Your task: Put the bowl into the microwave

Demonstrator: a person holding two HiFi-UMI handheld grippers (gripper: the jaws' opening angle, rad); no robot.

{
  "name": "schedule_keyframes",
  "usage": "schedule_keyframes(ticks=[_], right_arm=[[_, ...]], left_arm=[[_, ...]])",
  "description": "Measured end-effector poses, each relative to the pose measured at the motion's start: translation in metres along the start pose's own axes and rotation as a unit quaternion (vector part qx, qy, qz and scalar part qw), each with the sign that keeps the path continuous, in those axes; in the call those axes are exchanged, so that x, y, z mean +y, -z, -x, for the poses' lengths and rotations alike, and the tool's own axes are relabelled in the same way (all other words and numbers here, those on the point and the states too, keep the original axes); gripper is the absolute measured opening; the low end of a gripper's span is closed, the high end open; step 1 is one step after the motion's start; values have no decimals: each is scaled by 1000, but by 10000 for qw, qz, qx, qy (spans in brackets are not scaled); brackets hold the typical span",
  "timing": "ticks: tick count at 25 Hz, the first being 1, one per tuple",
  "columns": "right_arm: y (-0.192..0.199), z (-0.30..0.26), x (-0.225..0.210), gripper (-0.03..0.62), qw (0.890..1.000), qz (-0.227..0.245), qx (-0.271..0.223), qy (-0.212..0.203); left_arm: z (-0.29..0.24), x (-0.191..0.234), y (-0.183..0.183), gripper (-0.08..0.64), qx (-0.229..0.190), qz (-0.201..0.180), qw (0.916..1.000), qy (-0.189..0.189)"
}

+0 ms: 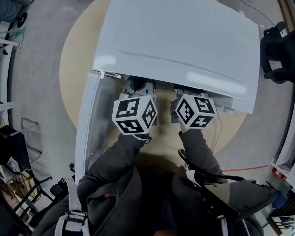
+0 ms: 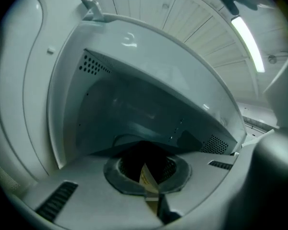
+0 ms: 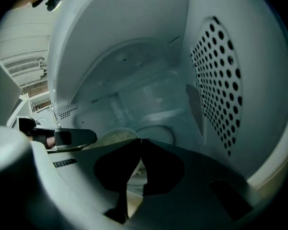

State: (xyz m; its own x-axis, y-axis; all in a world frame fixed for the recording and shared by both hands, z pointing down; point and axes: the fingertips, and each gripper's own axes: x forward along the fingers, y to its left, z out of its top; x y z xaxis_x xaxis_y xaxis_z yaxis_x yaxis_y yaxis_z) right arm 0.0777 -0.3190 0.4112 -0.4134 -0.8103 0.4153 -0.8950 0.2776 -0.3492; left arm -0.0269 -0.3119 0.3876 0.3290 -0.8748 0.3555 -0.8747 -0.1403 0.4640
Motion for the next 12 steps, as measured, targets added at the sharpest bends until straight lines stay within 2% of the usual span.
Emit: schedule_keyframes(ticks=[3, 7, 12], right_arm=[[-2, -7, -1, 17, 10000, 43, -2, 7], [-2, -19, 20, 17, 9996, 209, 22, -203], [-1, -25, 19, 18, 9992, 347, -53, -203]], left_arm=[[-11, 1, -1, 8, 4, 74, 9999, 82], [-23, -23, -4, 6, -20, -8, 9987, 501], [-28, -13, -9, 6, -185, -27, 9988, 457]])
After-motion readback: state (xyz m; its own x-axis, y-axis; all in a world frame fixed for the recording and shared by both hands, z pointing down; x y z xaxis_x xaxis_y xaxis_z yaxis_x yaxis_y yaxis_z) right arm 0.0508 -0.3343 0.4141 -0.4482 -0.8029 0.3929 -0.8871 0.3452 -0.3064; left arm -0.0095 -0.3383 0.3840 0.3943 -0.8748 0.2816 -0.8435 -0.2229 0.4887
